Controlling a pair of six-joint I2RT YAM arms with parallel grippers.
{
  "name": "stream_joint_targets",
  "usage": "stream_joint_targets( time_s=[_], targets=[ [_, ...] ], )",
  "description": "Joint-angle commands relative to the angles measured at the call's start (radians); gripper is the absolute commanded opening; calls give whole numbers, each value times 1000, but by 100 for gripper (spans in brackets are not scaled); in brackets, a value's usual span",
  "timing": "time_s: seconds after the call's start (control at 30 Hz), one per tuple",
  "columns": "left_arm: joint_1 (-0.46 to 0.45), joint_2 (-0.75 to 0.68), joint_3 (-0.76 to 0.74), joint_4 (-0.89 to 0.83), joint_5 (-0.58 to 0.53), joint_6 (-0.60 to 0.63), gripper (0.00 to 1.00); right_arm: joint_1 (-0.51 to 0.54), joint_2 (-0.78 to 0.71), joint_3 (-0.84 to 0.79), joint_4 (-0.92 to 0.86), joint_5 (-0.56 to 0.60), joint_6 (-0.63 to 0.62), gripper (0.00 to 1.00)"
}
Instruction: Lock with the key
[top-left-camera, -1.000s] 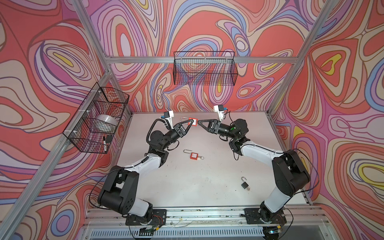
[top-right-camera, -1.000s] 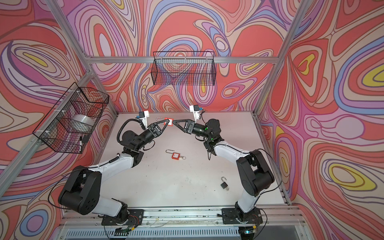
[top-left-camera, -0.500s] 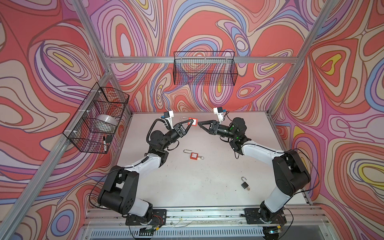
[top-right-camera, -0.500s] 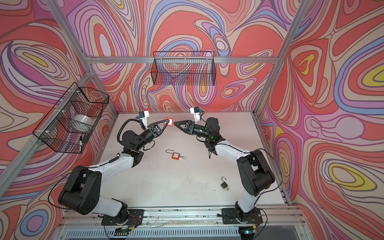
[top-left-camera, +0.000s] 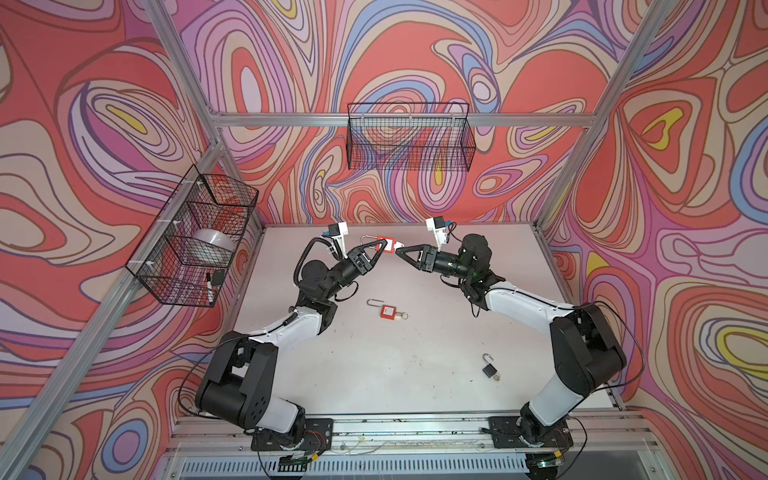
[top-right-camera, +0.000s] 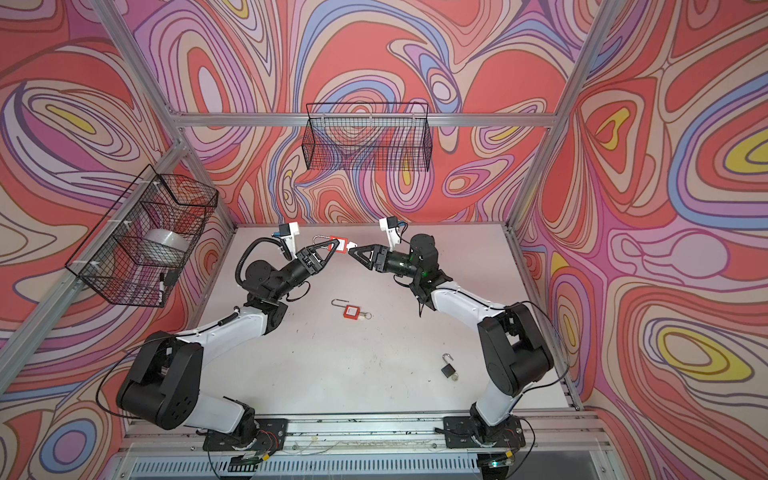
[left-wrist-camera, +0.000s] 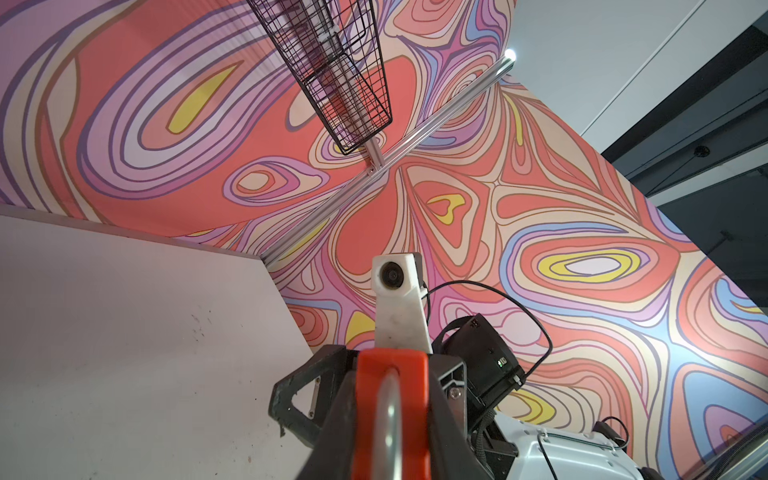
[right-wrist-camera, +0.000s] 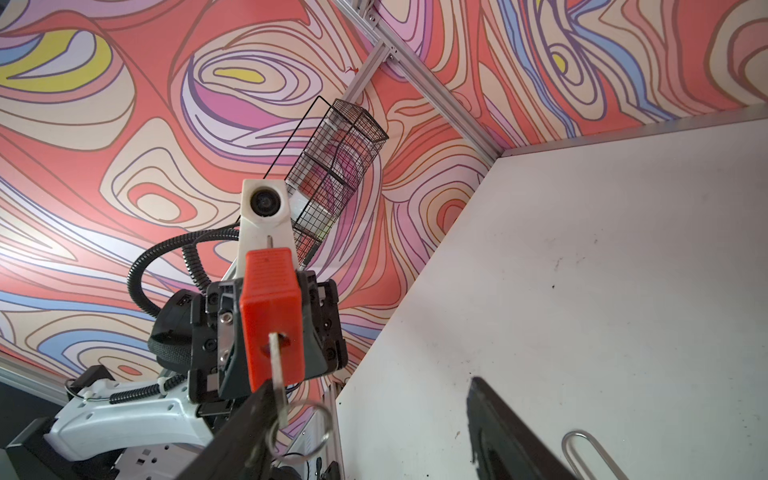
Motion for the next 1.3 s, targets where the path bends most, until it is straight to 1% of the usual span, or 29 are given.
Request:
stream_joint_targets(
  time_s=[0.0,0.13,0.23,0.3,0.47,0.57,0.77,0.9,1.0,1.17,1.27],
  targets=[
    [0,-26,18,80,11,4,0,-3,-62,-26,-47,14,-93,74],
    [1,-23,17,80,13,5,0,-18,-95,-16,-76,-12,-120,74],
    [1,-23,17,80,12,5,0,-27,-89,3,-79,-41,-118,71],
    [0,-23,17,81,15,4,0,-28,-78,21,-63,-60,-104,67],
    [1,-27,12,80,15,2,0,-28,-24,58,36,-117,-20,51],
    [1,-32,11,73,15,5,0,-27,0,69,87,-121,21,42],
    [0,-32,14,69,18,7,0,-26,46,77,209,-153,134,26],
    [1,-33,12,69,15,6,0,-27,51,71,235,-156,154,13],
    [1,-33,11,68,13,8,0,-26,48,56,260,-151,168,0],
    [1,-32,11,69,3,9,0,-26,40,32,272,-142,179,0],
    [1,-33,8,71,-4,8,0,-29,20,1,280,-114,173,0]
  ],
)
